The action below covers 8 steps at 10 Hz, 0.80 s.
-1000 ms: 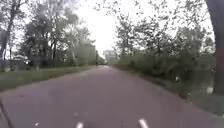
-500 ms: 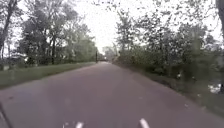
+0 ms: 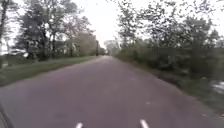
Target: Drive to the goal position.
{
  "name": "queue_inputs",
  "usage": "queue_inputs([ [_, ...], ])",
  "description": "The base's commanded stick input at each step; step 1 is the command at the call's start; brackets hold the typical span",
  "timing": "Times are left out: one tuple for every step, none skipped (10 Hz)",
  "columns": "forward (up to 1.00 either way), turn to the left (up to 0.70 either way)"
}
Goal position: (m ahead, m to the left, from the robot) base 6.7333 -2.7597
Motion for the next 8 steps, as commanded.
queue_inputs([
  [0.70,0.00],
  [0.70,0.00],
  [0.70,0.00],
  [0.70,0.00],
  [0.70,0.00],
  [0.70,0.00],
  [0.70,0.00],
  [0.70,0.00],
])
